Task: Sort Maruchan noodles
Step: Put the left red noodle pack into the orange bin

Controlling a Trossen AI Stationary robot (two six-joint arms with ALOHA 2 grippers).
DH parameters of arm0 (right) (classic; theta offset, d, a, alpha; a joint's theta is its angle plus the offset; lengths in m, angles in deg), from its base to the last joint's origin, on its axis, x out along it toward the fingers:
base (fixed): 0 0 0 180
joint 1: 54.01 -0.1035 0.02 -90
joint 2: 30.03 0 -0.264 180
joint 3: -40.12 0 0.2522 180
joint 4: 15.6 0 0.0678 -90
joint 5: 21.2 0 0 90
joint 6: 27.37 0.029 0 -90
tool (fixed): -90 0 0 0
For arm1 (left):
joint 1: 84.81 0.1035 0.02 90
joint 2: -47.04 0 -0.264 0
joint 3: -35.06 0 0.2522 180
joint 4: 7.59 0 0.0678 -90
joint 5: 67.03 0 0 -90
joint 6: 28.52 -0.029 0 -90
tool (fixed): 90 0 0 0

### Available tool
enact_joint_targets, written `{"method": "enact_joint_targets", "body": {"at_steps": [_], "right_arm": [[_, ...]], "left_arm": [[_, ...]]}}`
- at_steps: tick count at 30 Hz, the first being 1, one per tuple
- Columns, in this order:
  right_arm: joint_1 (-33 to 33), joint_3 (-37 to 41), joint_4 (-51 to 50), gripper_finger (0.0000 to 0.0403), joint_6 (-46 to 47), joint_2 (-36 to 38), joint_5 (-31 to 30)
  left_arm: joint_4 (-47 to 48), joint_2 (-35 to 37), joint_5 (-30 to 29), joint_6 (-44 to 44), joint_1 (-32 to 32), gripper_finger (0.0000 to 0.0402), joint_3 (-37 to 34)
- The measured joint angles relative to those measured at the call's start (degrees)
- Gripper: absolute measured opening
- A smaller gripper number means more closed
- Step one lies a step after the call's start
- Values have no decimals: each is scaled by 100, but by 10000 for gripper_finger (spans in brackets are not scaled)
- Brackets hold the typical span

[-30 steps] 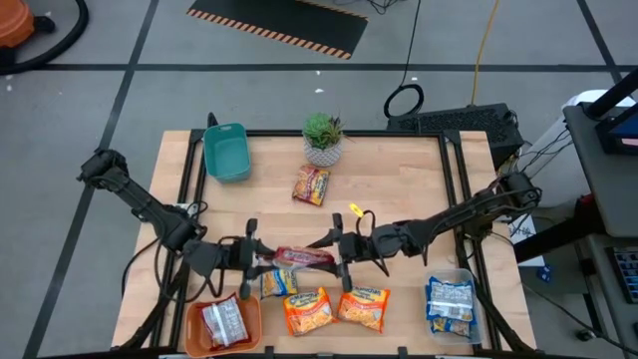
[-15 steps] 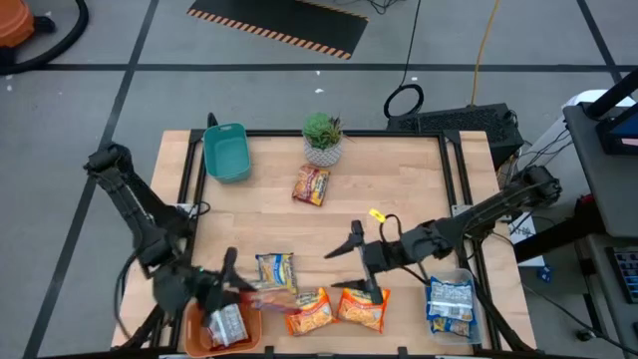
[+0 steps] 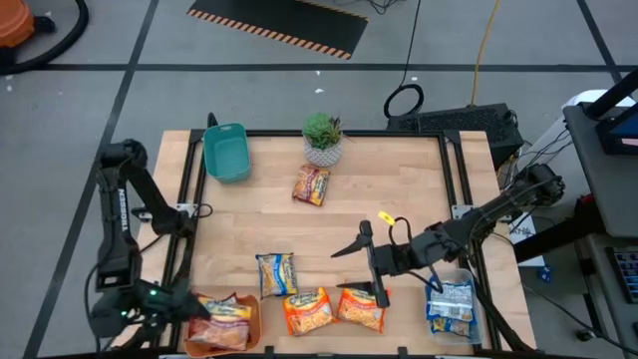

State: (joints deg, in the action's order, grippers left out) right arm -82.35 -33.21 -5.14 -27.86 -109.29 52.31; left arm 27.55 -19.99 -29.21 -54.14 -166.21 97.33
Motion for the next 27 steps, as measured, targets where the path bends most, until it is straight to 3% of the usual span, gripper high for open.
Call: {"method": "enact_joint_targets", "body": {"at_steps": [5,10,16,27], "right_arm": [[9,0,-48,290,0,-2,0],[9,0,-56,290,0,-2,0],[11,0,-56,290,-1,-2,0],[11,0,-87,290,-22,-2,2]], "left_arm": [[257,0,-66,281,-196,103,2],[817,-4,191,1030,-184,103,2],[1029,-5,370,1242,-161,104,2],[1024,-550,1267,2028,275,104,0]]}}
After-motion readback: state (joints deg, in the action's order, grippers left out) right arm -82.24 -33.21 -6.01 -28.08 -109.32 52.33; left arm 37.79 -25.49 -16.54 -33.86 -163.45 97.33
